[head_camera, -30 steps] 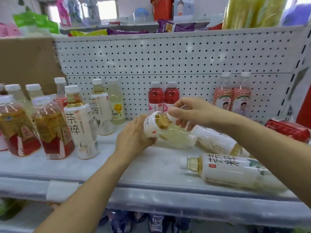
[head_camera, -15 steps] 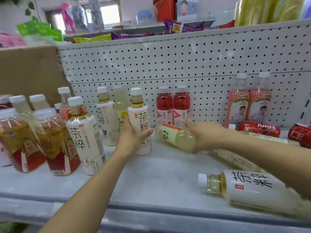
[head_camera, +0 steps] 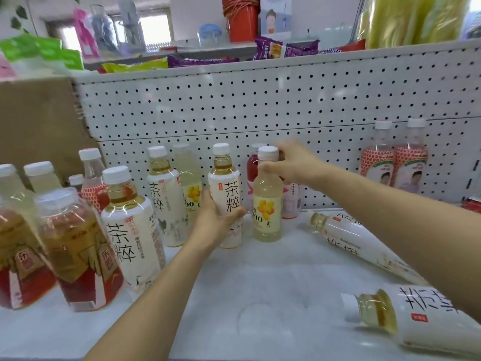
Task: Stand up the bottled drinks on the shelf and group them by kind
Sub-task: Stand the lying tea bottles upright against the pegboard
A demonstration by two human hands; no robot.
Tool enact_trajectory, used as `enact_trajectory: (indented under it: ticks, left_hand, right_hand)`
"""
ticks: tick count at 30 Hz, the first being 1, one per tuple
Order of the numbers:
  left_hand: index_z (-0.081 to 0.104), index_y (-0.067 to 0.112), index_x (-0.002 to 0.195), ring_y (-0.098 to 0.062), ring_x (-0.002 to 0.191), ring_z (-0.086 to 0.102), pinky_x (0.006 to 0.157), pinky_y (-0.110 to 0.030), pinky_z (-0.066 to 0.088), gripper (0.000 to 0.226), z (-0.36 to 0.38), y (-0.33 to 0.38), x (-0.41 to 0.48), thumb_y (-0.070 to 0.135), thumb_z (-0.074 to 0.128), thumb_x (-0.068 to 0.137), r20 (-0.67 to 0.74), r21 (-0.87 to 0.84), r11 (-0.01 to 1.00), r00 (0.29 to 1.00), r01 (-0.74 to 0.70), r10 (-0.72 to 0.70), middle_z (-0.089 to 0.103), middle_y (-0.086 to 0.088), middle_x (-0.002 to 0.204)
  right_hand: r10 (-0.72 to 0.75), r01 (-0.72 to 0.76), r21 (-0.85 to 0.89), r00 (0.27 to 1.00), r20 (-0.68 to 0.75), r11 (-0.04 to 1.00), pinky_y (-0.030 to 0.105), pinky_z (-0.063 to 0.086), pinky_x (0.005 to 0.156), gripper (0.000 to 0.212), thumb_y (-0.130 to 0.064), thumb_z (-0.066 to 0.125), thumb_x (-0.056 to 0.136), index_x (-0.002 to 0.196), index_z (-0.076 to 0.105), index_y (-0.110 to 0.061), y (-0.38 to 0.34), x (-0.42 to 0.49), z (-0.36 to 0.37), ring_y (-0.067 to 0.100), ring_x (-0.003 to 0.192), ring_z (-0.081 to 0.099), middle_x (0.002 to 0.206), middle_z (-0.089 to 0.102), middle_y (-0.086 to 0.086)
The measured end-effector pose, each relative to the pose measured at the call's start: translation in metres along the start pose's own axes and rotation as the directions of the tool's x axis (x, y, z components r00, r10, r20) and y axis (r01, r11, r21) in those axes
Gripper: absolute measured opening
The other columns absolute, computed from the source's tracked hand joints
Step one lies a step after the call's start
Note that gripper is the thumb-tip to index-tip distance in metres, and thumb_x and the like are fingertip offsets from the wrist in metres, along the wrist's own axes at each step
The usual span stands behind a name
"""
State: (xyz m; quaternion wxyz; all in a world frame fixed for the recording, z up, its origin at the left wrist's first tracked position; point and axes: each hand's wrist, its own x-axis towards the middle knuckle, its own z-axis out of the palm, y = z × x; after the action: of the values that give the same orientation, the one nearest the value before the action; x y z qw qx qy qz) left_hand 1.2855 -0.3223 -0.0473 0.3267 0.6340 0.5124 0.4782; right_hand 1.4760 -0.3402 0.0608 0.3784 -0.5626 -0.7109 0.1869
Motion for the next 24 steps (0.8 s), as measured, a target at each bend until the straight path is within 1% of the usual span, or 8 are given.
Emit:
enact_trajectory:
  ticks: [3, 7, 10, 12, 15, 17, 19, 24]
  left_hand:
    - [0.03, 0.022, 0.139, -0.007, 0.096, 0.056, 0.059, -0.013, 0.04, 0.075, 0.0, 0.0, 0.003, 0.024, 0.079, 0.083, 0.01, -0.016, 1.0, 1.0, 0.022, -0.022, 0.057, 0.007, 0.119]
    - [0.032, 0.02, 0.14, -0.005, 0.1, 0.059, 0.064, -0.014, 0.042, 0.066, -0.001, 0.002, -0.007, 0.023, 0.073, 0.088, 0.059, -0.021, 0.999, 0.997, 0.047, -0.046, 0.059, 0.006, 0.127]
    - [0.023, 0.023, 0.151, -0.015, 0.124, 0.052, 0.09, -0.027, 0.046, 0.08, -0.003, 0.012, -0.031, 0.028, 0.071, 0.088, 0.05, -0.065, 0.996, 0.997, 0.055, -0.051, 0.05, 0.007, 0.138]
    - [0.018, 0.029, 0.154, -0.012, 0.135, 0.039, 0.108, -0.037, 0.037, 0.084, 0.001, 0.023, -0.06, 0.035, 0.07, 0.088, 0.02, -0.028, 0.999, 0.999, 0.031, -0.03, 0.039, 0.008, 0.149]
    - [0.011, 0.029, 0.157, -0.007, 0.146, 0.022, 0.121, -0.036, 0.023, 0.087, 0.019, 0.035, -0.117, 0.046, 0.065, 0.09, 0.166, 0.252, 0.958, 0.981, -0.139, 0.099, 0.02, 0.009, 0.162]
    - [0.013, 0.036, 0.156, -0.005, 0.144, 0.027, 0.119, -0.034, 0.028, 0.084, 0.039, 0.046, -0.15, 0.059, 0.058, 0.088, 0.365, 0.381, 0.885, 0.923, -0.266, 0.121, 0.024, 0.015, 0.16]
    - [0.023, 0.043, 0.15, -0.005, 0.13, 0.046, 0.109, -0.036, 0.042, 0.076, 0.063, 0.061, -0.167, 0.066, 0.056, 0.086, 0.519, 0.366, 0.885, 0.852, -0.288, 0.063, 0.043, 0.018, 0.148]
    - [0.056, 0.035, 0.115, -0.005, 0.096, 0.06, 0.086, -0.028, 0.051, 0.034, 0.095, 0.084, -0.172, 0.053, 0.063, 0.087, 0.613, 0.286, 0.933, 0.79, -0.217, -0.004, 0.064, 0.015, 0.108]
  right_hand:
    - [0.038, -0.038, -0.019, 0.999, -0.004, 0.999, 0.041, 0.059, 0.082, 0.025, -0.031, 0.067, 0.091, 0.108, 0.063, -0.013, 0.009, 0.004, 0.006, 0.022, 0.096, 0.067, 0.104, 0.07, 0.007]
    - [0.09, -0.088, -0.021, 0.991, 0.103, 0.996, 0.017, 0.052, 0.076, 0.035, -0.024, 0.06, 0.098, 0.132, 0.058, -0.014, 0.012, -0.023, -0.003, 0.009, 0.102, 0.062, 0.127, 0.064, -0.001]
    - [0.127, -0.115, -0.077, 0.977, 0.171, 0.99, 0.023, 0.043, 0.095, 0.047, -0.029, 0.06, 0.098, 0.143, 0.049, -0.019, 0.017, -0.064, -0.018, 0.007, 0.114, 0.055, 0.136, 0.058, -0.006]
    - [0.134, -0.099, -0.143, 0.957, 0.258, 0.985, 0.026, 0.041, 0.102, 0.045, -0.035, 0.061, 0.096, 0.14, 0.053, -0.028, 0.025, -0.095, -0.031, 0.003, 0.116, 0.055, 0.134, 0.059, -0.013]
    - [0.143, -0.052, -0.237, 0.912, 0.384, 0.97, 0.031, 0.046, 0.103, 0.048, -0.049, 0.063, 0.088, 0.134, 0.055, -0.04, 0.042, -0.141, -0.059, -0.006, 0.111, 0.058, 0.124, 0.061, -0.025]
    - [0.173, -0.052, -0.292, 0.897, 0.408, 0.955, 0.032, 0.048, 0.102, 0.053, -0.06, 0.063, 0.078, 0.128, 0.057, -0.043, 0.054, -0.169, -0.079, -0.009, 0.108, 0.059, 0.119, 0.063, -0.027]
    - [0.186, -0.053, -0.335, 0.906, 0.381, 0.941, 0.03, 0.05, 0.1, 0.055, -0.063, 0.062, 0.074, 0.126, 0.058, -0.043, 0.067, -0.19, -0.096, -0.009, 0.106, 0.059, 0.117, 0.063, -0.026]
    - [0.169, -0.052, -0.319, 0.922, 0.349, 0.946, 0.028, 0.05, 0.096, 0.03, -0.05, 0.059, 0.091, 0.119, 0.064, -0.04, 0.091, -0.22, -0.109, -0.007, 0.101, 0.06, 0.112, 0.065, -0.024]
